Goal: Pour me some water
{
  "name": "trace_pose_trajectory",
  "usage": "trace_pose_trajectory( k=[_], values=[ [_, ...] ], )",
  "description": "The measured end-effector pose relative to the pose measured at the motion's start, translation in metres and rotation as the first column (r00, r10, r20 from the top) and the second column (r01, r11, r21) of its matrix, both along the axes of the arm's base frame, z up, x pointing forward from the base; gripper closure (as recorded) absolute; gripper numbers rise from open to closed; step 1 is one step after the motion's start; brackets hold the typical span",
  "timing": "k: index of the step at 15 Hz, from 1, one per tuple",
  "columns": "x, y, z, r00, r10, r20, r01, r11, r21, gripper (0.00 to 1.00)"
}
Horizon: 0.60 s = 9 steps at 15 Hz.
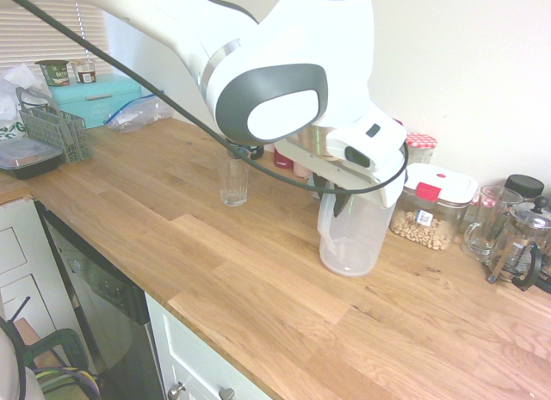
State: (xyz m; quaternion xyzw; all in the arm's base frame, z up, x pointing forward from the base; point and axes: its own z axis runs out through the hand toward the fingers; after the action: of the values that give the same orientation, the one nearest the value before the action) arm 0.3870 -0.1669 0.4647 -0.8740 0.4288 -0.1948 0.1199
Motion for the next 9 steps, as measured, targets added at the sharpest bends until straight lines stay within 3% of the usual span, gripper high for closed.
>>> trace_pose_trajectory(
  k=[2, 3, 9],
  values=[
    [-0.001, 0.002, 0.003, 1.000, -0.005, -0.006, 0.005, 1.000, -0.019, 1.00],
    [-0.001, 0.005, 0.001, 1.000, -0.010, -0.011, 0.010, 1.000, -0.021, 0.00],
    [0.001, 0.007, -0.017, 0.999, -0.020, -0.029, 0.019, 1.000, -0.022, 0.00]
  ],
)
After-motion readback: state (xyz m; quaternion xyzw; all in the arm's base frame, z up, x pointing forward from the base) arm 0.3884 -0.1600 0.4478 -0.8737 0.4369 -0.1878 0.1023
